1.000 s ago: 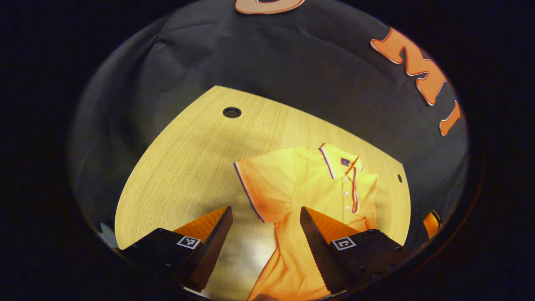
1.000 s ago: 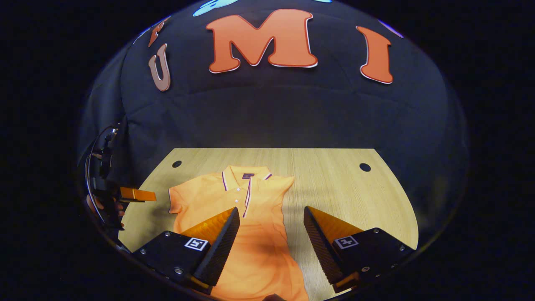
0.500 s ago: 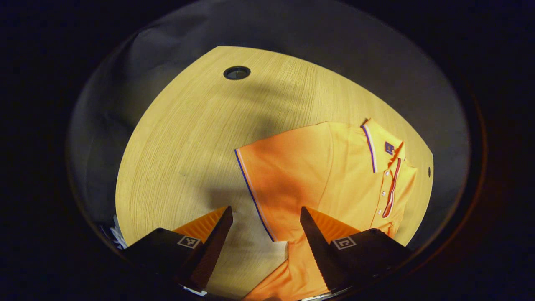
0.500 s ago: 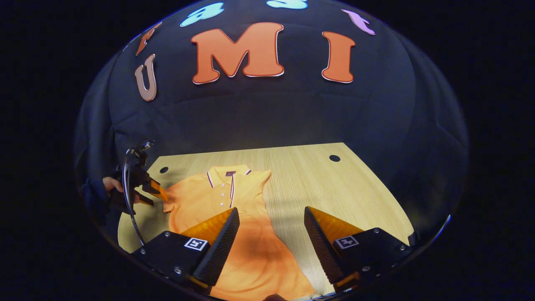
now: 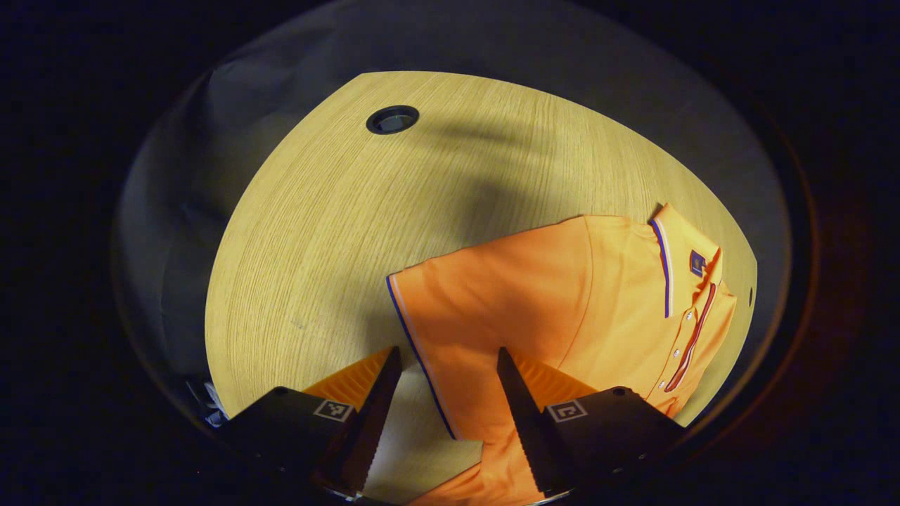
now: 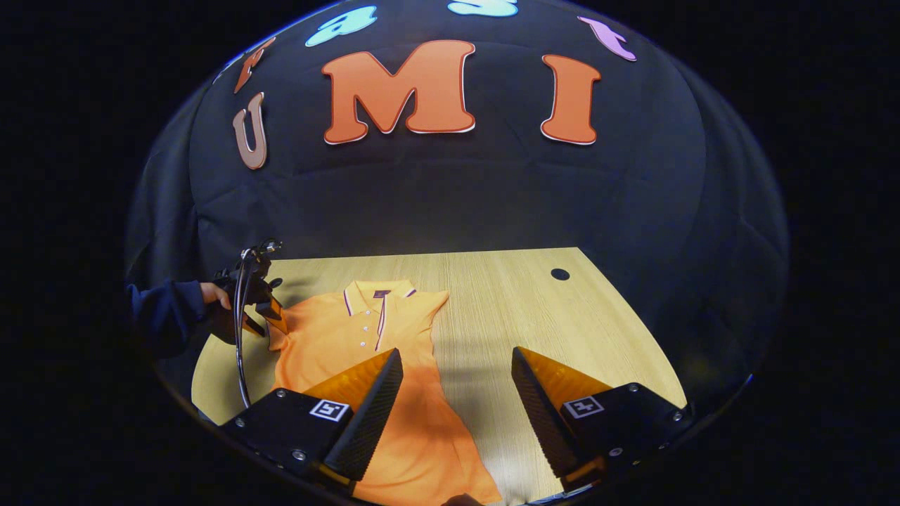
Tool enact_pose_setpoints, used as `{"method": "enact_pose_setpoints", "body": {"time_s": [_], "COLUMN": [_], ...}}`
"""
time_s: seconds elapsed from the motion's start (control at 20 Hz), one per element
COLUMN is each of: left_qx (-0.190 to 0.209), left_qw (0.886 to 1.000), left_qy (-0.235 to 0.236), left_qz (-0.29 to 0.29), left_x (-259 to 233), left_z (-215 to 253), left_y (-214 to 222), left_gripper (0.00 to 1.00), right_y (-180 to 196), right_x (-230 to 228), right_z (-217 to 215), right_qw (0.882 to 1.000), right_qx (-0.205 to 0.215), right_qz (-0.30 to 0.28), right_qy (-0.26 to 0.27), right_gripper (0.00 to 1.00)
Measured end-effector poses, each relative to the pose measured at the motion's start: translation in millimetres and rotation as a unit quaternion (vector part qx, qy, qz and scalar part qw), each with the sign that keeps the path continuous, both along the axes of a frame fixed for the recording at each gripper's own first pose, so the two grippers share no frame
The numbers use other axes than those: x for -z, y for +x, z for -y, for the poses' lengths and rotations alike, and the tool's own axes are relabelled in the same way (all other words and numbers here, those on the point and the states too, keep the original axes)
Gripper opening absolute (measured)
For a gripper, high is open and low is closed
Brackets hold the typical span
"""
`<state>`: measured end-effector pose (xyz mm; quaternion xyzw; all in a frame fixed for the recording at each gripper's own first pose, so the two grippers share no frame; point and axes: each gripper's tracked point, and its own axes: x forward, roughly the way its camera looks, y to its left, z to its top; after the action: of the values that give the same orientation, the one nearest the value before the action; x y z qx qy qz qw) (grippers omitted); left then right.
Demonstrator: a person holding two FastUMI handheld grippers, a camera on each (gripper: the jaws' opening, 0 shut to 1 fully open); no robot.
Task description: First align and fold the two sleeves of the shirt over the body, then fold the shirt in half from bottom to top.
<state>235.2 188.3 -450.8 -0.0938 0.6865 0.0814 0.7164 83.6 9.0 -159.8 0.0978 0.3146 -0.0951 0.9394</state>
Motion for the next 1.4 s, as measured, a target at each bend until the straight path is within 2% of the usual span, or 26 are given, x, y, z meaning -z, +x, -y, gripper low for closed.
{"method": "enact_pose_setpoints", "body": {"time_s": [0.05,0.2,0.25,0.55,0.8,1.0,1.15,1.2,1.35,1.4], "left_qx": [0.011,0.027,0.033,0.102,0.162,0.216,0.243,0.252,0.266,0.269], "left_qw": [1.000,0.999,0.998,0.983,0.970,0.954,0.939,0.934,0.928,0.927], "left_qy": [0.000,-0.022,-0.041,-0.048,-0.060,-0.086,-0.139,-0.144,-0.131,-0.119], "left_qz": [0.013,0.029,0.039,0.146,0.173,0.191,0.199,0.206,0.225,0.234], "left_x": [-0.8,-0.5,-5.6,-61.5,-95.2,-111.1,-125.9,-127.8,-135.6,-140.4], "left_z": [0.4,7.4,13.8,40.5,86.4,139.7,180.0,184.2,180.6,174.7], "left_y": [9.1,11.2,11.5,43.8,48.4,49.7,38.5,36.6,29.2,27.1], "left_gripper": [0.83,0.12,0.12,0.11,0.12,0.10,0.38,0.56,0.71,0.83], "right_y": [1.2,3.7,4.4,13.2,16.7,13.4,10.5,9.5,10.0,10.8], "right_x": [2.6,14.0,13.9,11.3,10.0,9.3,7.8,5.7,3.2,-1.2], "right_z": [1.7,9.0,11.8,29.2,31.2,33.6,38.9,39.5,41.6,41.7], "right_qw": [1.000,1.000,1.000,1.000,1.000,1.000,1.000,1.000,1.000,1.000], "right_qx": [-0.001,-0.002,-0.004,0.005,0.005,0.005,0.010,0.010,0.015,0.014], "right_qz": [0.000,-0.008,-0.008,0.001,0.007,0.007,0.010,0.013,0.020,0.026], "right_qy": [0.005,0.010,0.012,0.019,0.024,0.019,0.018,0.017,0.011,0.008], "right_gripper": [0.95,0.95,0.95,0.95,0.95,0.95,0.95,0.95,0.95,0.95]}}
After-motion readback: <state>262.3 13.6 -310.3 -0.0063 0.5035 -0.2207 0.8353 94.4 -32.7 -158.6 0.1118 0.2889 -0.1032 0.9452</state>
